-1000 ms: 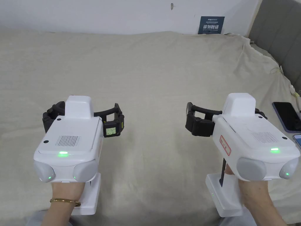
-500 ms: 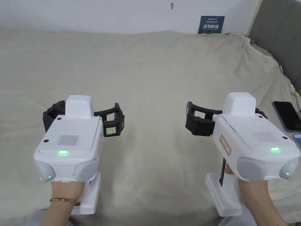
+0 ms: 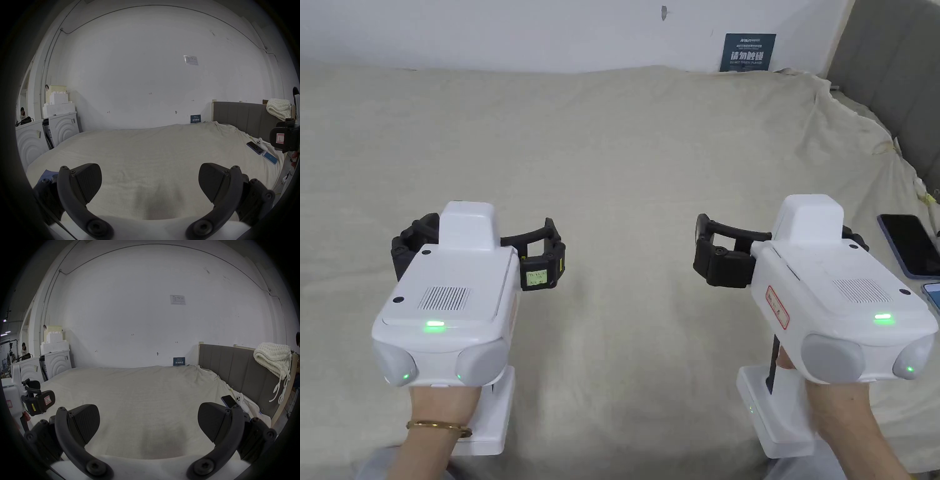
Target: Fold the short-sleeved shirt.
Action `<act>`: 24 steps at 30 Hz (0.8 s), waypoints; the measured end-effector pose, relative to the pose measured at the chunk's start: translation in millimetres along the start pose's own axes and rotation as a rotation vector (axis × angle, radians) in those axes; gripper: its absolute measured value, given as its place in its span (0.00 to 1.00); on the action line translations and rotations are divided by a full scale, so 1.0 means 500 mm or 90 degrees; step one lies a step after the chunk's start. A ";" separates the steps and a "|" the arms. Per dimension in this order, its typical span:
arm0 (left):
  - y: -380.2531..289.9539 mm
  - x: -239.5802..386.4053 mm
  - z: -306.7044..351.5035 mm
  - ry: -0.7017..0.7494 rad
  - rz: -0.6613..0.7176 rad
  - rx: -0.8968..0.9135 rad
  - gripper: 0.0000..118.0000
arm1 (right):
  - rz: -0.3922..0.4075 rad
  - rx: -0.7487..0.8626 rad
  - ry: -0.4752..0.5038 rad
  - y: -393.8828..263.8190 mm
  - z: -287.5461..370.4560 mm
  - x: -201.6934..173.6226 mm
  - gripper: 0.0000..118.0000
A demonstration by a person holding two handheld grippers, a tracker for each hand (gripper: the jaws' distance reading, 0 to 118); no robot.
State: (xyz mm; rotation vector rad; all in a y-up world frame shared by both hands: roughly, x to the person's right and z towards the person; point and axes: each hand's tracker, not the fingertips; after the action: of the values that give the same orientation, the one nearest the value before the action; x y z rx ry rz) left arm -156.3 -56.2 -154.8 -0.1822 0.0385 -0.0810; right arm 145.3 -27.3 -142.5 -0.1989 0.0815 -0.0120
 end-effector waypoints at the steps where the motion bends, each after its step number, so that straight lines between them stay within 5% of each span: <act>1: 0.000 0.000 0.000 0.000 0.000 0.000 1.00 | 0.000 0.000 -0.001 0.000 0.000 0.000 1.00; 9: 0.003 0.000 0.001 0.000 0.003 0.001 1.00 | -0.007 -0.067 -0.006 0.013 -0.011 0.000 1.00; 16: 0.004 0.006 0.006 -0.007 0.007 0.003 1.00 | -0.145 -0.250 0.026 0.056 -0.033 0.007 1.00; 19: 0.004 0.011 0.006 -0.010 0.005 0.003 1.00 | -0.121 -0.325 0.008 0.072 -0.021 -0.013 1.00; 24: -0.001 0.015 0.006 -0.014 0.003 0.000 1.00 | -0.110 -0.291 0.042 0.077 0.003 -0.025 1.00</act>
State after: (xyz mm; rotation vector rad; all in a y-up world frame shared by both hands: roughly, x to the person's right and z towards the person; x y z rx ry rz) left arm -148.9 -56.7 -152.1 -0.1828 0.0167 -0.0737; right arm 133.0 11.0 -147.4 -0.6618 0.1319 -0.1738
